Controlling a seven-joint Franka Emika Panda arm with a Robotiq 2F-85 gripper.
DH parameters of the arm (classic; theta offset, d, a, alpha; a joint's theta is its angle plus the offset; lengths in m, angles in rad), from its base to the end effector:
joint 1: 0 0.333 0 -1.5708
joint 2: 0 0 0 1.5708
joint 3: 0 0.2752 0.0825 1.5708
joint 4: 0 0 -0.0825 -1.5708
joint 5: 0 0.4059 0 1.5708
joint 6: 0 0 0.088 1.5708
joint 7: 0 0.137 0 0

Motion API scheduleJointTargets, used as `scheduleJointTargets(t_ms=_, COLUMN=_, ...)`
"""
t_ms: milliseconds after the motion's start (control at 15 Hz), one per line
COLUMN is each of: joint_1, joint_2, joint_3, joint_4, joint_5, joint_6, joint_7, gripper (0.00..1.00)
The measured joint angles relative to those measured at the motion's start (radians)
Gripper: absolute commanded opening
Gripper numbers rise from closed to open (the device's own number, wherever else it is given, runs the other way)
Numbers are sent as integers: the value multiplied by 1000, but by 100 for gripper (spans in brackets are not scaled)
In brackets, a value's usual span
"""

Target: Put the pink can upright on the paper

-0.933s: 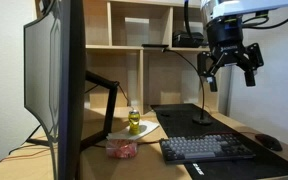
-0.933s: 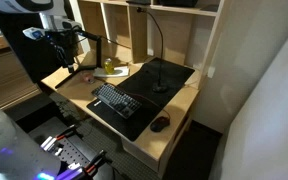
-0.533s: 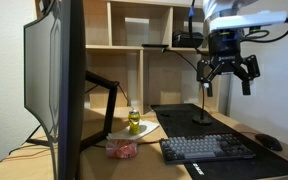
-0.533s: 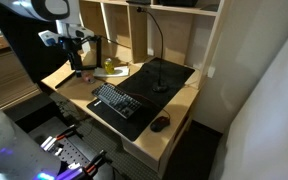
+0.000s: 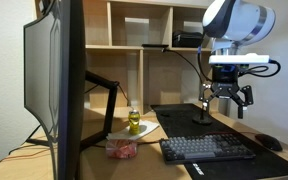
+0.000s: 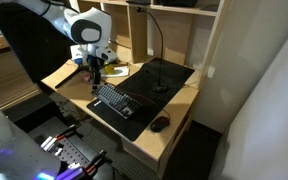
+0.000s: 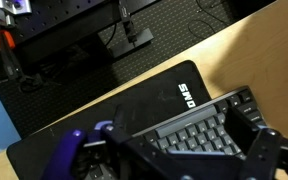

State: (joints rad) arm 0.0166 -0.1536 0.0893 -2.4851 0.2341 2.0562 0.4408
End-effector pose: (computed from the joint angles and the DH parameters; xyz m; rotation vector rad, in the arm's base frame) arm 0.4350 0.0632 0.2428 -2.9236 0.7094 0.4720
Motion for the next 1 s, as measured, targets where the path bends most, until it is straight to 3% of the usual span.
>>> scheduleJointTargets(t_ms=133, joint_1=10, joint_2=12, joint_3=0, joint_4=1, joint_5=40, joint_6=1, joint_7=9, gripper=100)
scheduleJointTargets(t_ms=533, joint_1=91, joint_2=203, joint_3=14, joint_4=124, joint_5=489, joint_6=46, joint_7=2, gripper=100)
scheduleJointTargets(t_ms=867, joint_1=93, joint_2=220, joint_3=14, joint_4=138, joint_5=493, joint_6=46, joint_7=2, gripper=100)
scheduleJointTargets(t_ms=1000, joint_1=96, joint_2=237, joint_3=14, joint_4=140, joint_5=492, joint_6=54, joint_7=57, gripper=100)
